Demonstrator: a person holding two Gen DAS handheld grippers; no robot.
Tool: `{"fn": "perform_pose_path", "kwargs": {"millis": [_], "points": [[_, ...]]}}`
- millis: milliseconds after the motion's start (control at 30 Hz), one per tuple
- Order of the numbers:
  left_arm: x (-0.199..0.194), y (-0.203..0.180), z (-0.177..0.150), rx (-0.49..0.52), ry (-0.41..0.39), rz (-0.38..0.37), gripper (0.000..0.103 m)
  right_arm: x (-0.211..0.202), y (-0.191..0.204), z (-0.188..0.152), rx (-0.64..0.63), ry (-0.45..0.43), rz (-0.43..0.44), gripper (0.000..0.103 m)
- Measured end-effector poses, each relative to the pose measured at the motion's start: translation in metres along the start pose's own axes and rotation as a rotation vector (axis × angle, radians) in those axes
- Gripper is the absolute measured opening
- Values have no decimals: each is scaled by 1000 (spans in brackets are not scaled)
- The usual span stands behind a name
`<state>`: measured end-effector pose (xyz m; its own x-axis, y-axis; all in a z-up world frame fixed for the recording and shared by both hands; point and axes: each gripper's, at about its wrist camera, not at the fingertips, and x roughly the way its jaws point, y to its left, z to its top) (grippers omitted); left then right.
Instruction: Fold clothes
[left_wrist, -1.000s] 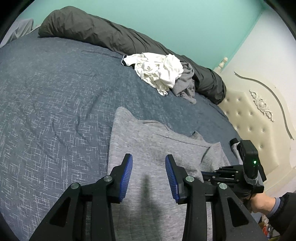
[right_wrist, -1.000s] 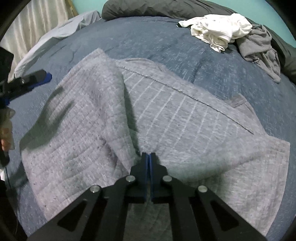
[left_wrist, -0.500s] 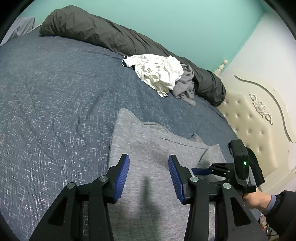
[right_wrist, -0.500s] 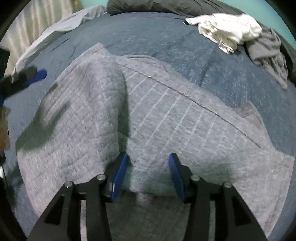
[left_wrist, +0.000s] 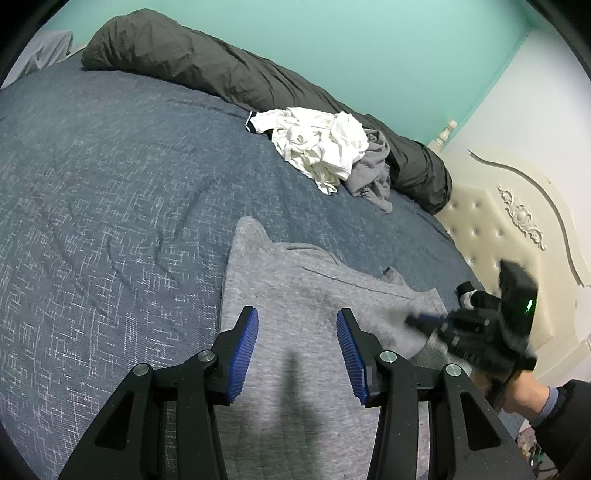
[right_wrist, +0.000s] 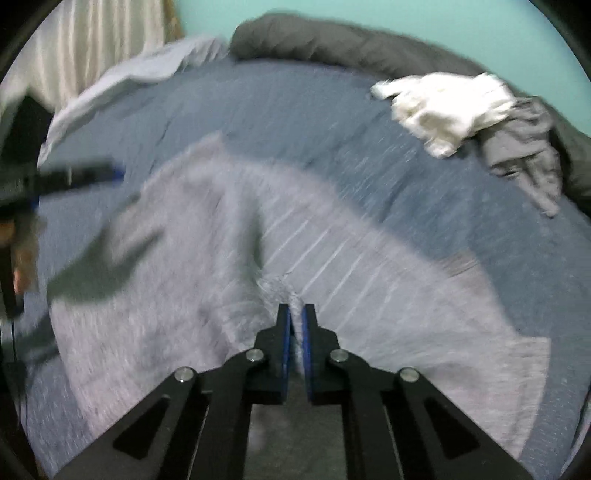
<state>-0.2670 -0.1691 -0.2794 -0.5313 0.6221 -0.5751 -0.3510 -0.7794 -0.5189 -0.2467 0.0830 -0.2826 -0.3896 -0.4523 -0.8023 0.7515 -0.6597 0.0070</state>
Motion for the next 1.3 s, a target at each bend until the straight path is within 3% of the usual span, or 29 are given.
{"fn": "perform_pose_path", "kwargs": {"millis": [200,400,500,633,733,1033,1133,1300], "points": [[2,6,0,-7,8,22,48,4,-22,31,60,-53,-139,5],[14,19,-2,-28,51,43,49,47,-28,34,65,47,-203,6],[23,28,-6,-43,78,51,49,55,-40,31,135,61,-164,8],[29,33,-9,-58,98,46,48,25,-69,30,244,-26,-156,38],[31,31,-9,-36,102,47,48,3,-93,27,283,-53,-183,39],[38,36,6,-52,95,23,47,-12,-161,-30,395,103,-274,39],[40,38,14,-49,89,18,47,-12,-174,-50,437,111,-286,40],[54,35,16,3,133,37,47,-5,-177,-55,391,106,-289,39]]}}
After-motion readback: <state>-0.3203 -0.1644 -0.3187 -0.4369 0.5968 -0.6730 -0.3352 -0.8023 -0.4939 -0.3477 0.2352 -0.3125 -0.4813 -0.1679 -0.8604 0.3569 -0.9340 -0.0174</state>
